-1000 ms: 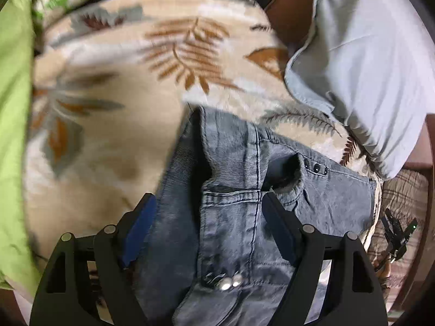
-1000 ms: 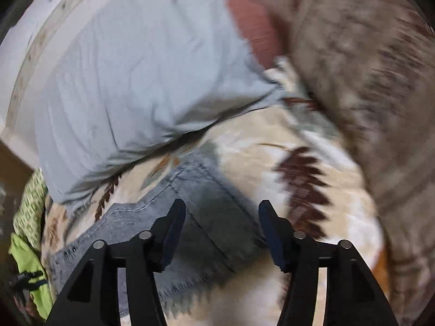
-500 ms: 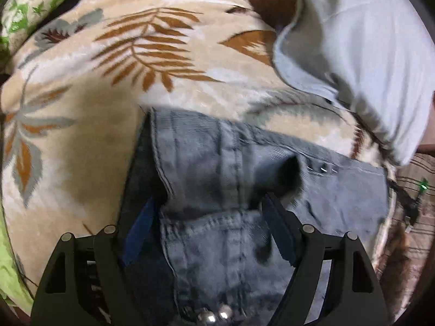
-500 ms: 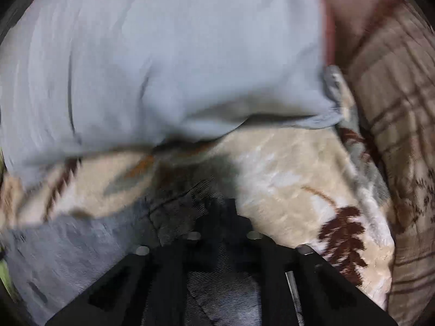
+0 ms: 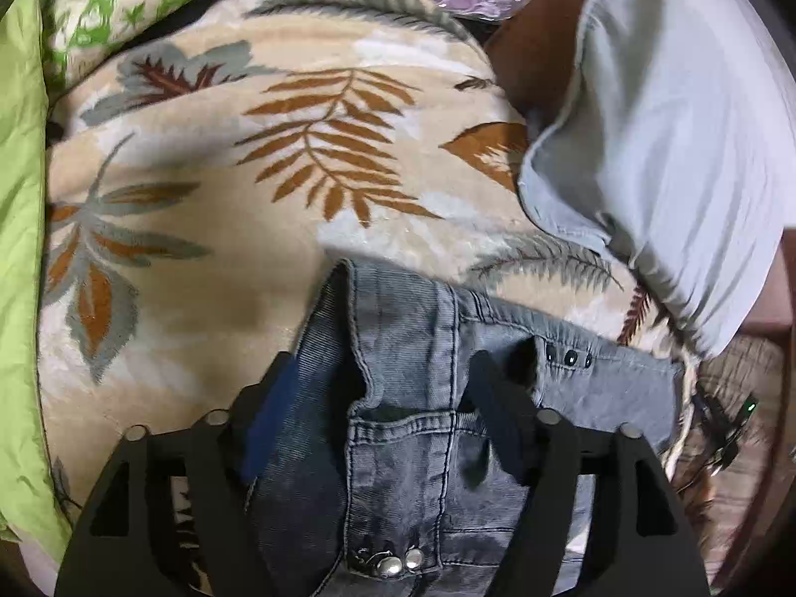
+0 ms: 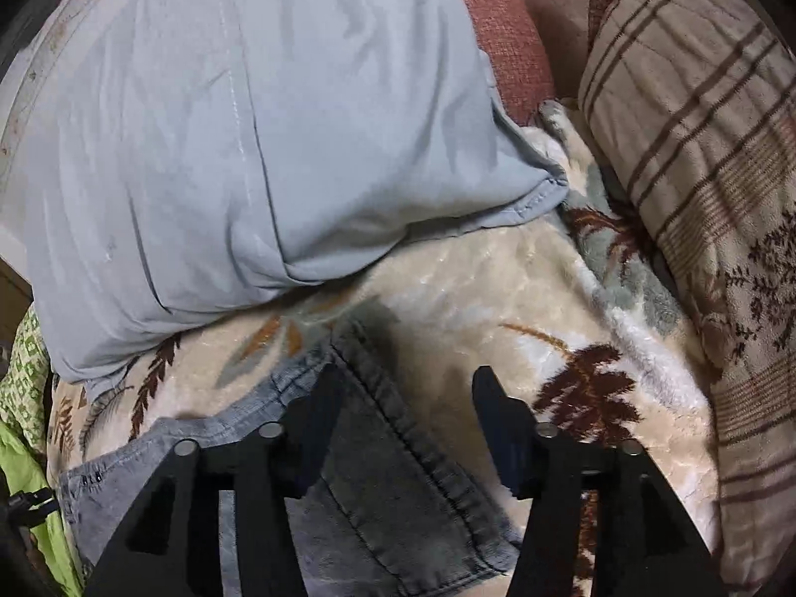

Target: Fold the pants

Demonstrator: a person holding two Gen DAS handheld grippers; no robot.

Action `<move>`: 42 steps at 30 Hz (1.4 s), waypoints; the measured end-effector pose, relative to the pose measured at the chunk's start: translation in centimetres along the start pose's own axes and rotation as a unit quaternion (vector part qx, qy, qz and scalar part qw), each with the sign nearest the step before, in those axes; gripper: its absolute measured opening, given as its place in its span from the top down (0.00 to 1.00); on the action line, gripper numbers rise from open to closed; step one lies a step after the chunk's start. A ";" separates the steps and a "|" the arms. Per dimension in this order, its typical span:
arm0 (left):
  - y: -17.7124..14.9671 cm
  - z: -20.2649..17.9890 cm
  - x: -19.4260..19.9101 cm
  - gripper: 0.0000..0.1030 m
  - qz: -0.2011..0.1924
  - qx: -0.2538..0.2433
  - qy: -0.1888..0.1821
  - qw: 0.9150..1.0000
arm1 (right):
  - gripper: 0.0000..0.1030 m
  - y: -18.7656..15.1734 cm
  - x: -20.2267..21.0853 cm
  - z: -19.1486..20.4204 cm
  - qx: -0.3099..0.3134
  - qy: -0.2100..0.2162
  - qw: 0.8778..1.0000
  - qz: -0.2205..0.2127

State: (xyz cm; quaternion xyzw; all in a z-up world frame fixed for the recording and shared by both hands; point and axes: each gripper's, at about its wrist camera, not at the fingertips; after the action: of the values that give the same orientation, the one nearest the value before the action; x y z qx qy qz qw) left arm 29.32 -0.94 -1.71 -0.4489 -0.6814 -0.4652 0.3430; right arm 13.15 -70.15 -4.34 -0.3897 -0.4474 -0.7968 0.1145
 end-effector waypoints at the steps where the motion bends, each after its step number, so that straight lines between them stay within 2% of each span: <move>1: 0.3 0.2 -0.5 0.26 0.015 0.006 -0.003 1.000 | 0.45 0.0 -0.4 0.3 -0.004 0.006 1.000 0.002; 4: 0.5 -0.1 -2.1 0.26 0.036 0.017 -0.009 0.999 | 0.45 0.7 -1.6 1.4 -0.003 0.011 1.000 0.004; 9: 1.6 -0.5 -3.3 0.26 0.039 0.026 -0.012 0.999 | 0.40 1.3 -4.0 3.4 0.033 0.006 0.999 0.015; 12: 1.9 -0.6 -4.8 0.21 0.055 0.027 -0.004 0.998 | 0.38 0.8 -6.2 4.3 0.051 0.020 0.997 0.052; 14: 1.7 -0.7 -5.8 0.19 0.072 0.029 -0.011 0.997 | 0.38 0.3 -6.0 5.6 0.097 0.007 0.994 0.041; 15: 1.6 -1.0 -6.1 0.16 0.071 0.022 -0.014 0.997 | 0.41 0.0 -6.1 5.8 0.114 0.002 0.993 0.044; 17: 1.4 -1.7 -6.1 0.13 0.065 0.009 -0.027 0.997 | 0.60 -0.3 -5.8 6.1 0.136 -0.020 0.990 0.041; 18: 1.3 -2.1 -6.2 0.13 0.070 0.006 -0.044 0.997 | 0.75 -0.2 -5.5 6.0 0.133 -0.019 0.990 0.042; 19: 1.0 -2.5 -6.5 0.13 0.079 0.005 -0.062 0.995 | 0.78 -0.3 -5.2 5.9 0.131 -0.019 0.990 0.042; 21: 0.5 -3.3 -6.6 0.16 0.078 -0.008 -0.060 0.995 | 0.84 -0.6 -4.5 6.4 0.144 -0.034 0.988 0.037; 24: 0.0 -4.7 -5.9 0.46 0.057 -0.042 -0.035 0.997 | 0.89 -1.1 -2.9 7.2 0.163 -0.052 0.985 0.024; 25: -0.2 -4.9 -5.6 0.67 0.049 -0.050 -0.022 0.997 | 0.89 -1.2 -2.4 7.3 0.165 -0.055 0.985 0.020; 26: -0.3 -5.0 -5.4 0.79 0.042 -0.058 -0.009 0.997 | 0.89 -1.3 -1.7 7.4 0.165 -0.058 0.984 0.013; 28: -0.5 -5.2 -4.8 0.85 0.028 -0.069 0.009 0.997 | 0.89 -1.3 -0.5 7.3 0.159 -0.064 0.985 0.002; 29: -0.7 -5.6 -4.3 0.99 0.009 -0.085 0.033 0.996 | 0.90 -1.2 0.4 7.2 0.152 -0.065 0.986 -0.005; 30: -1.1 -6.3 -3.5 0.99 -0.025 -0.119 0.079 0.989 | 0.90 -1.1 1.1 7.0 0.147 -0.065 0.987 -0.011; 31: -1.5 -6.9 -2.6 0.99 -0.057 -0.146 0.110 0.982 | 0.90 -1.1 2.1 6.7 0.140 -0.063 0.988 -0.018; 32: -1.6 -7.2 -2.2 0.99 -0.070 -0.153 0.116 0.979 | 0.90 -0.9 3.0 6.5 0.136 -0.061 0.989 -0.020; 38: -3.1 -7.7 2.2 0.99 -0.129 -0.139 0.110 0.976 | 0.91 -1.0 8.0 6.5 0.119 -0.054 0.990 -0.052; 42: -5.2 -8.5 5.9 0.99 -0.171 -0.149 0.108 0.968 | 0.91 -2.2 11.6 7.1 0.110 -0.048 0.990 -0.072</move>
State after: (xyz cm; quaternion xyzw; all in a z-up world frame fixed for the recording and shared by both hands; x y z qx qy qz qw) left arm 22.76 -8.11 4.67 -0.3187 -0.6296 -0.6595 0.2591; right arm 7.89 -61.24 4.77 -0.3795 -0.5640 -0.7293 0.0770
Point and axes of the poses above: each gripper's, at about its wrist camera, not at the fingertips, and x roughly against the way its jaws point, z to its left, y to its top, and after that the axes turned 8 degrees about -z, right-handed
